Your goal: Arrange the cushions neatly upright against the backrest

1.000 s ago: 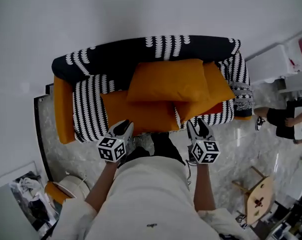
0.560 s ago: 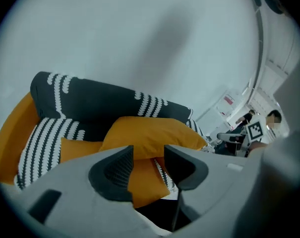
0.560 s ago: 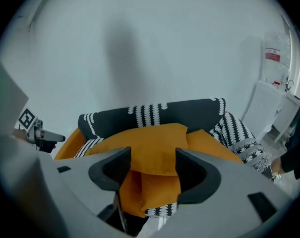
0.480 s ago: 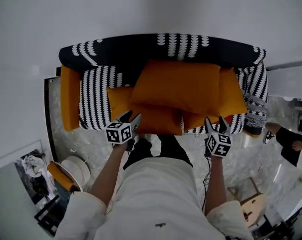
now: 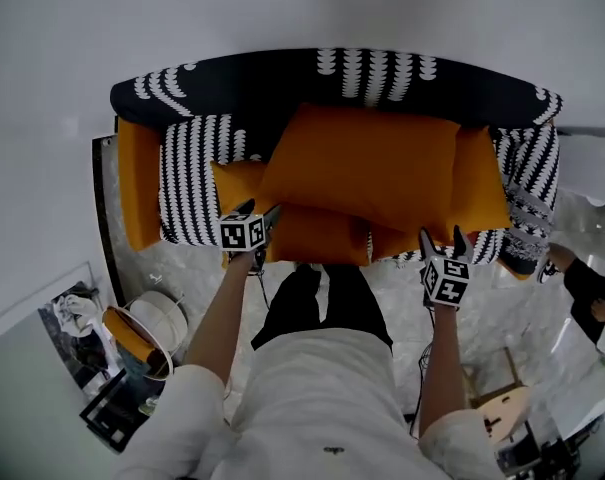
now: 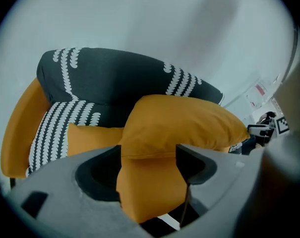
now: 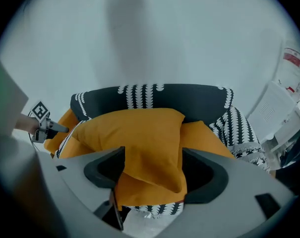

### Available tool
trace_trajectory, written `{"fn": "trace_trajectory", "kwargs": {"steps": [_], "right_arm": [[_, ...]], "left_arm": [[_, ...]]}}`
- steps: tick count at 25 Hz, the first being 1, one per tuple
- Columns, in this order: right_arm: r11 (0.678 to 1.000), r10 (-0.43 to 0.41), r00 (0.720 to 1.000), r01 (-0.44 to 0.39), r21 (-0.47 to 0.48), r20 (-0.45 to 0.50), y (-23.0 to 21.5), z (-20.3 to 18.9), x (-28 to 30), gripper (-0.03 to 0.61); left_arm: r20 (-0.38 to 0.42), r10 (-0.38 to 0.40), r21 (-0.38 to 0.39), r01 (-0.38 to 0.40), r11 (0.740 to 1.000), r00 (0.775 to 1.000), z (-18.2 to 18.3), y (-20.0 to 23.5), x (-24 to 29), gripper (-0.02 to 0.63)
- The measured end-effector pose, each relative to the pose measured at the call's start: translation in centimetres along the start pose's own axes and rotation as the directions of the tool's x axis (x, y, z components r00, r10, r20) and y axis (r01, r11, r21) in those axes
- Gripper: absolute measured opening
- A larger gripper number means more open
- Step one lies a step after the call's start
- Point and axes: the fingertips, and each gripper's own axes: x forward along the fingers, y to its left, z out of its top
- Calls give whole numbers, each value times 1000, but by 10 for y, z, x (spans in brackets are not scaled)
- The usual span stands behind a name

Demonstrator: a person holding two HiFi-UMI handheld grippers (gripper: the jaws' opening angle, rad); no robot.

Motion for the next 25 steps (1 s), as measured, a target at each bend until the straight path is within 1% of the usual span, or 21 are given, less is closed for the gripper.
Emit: {"fn": "trace_trajectory", "kwargs": {"steps": [2, 5, 7, 9, 10, 13, 14, 15, 17, 21, 25], "right_arm": [[1000, 5, 999, -5, -14, -34, 1, -8, 10, 312], [999, 25, 998, -27, -27, -63, 5, -17, 20, 311], [998, 31, 996, -35, -49, -80, 7, -22, 27, 311], [997, 27, 996, -34, -72, -90, 6, -25, 33, 311], [996, 26, 995, -33, -80, -94, 6, -25, 35, 311], [994, 25, 995, -34, -100, -94, 4, -25, 34, 306], [994, 26, 995, -36, -102, -91, 3, -24, 32, 283], [994, 27, 996, -36, -101, -88, 2, -23, 31, 245], [994, 27, 996, -35, -100, -80, 2, -22, 28, 207], [993, 22, 999, -27, -112, -49, 6, -12, 24, 125], [995, 14, 1000, -14, -97, 2, 5, 3, 13, 92]], "left_arm": [[-25, 10, 29, -9, 1000, 1000, -1, 10, 20, 355], [-89, 37, 71, -30, 997, 995, -7, 23, 43, 367], [-104, 50, 57, -44, 997, 993, -9, 26, 52, 365], [-103, 55, 48, -50, 998, 993, -7, 24, 60, 362], [-105, 55, 58, -49, 997, 993, -5, 23, 63, 341], [-115, 66, 107, -54, 993, 991, -1, 14, 65, 248], [-113, 73, 114, -60, 992, 991, 1, 10, 63, 216], [-109, 77, 114, -65, 991, 991, 2, 7, 61, 191], [-103, 73, 105, -63, 993, 992, 1, 2, 59, 148], [-89, 82, 115, -72, 991, 993, 6, -4, 50, 82], [-56, 64, 119, -57, 991, 996, 17, -16, 34, 43]]}}
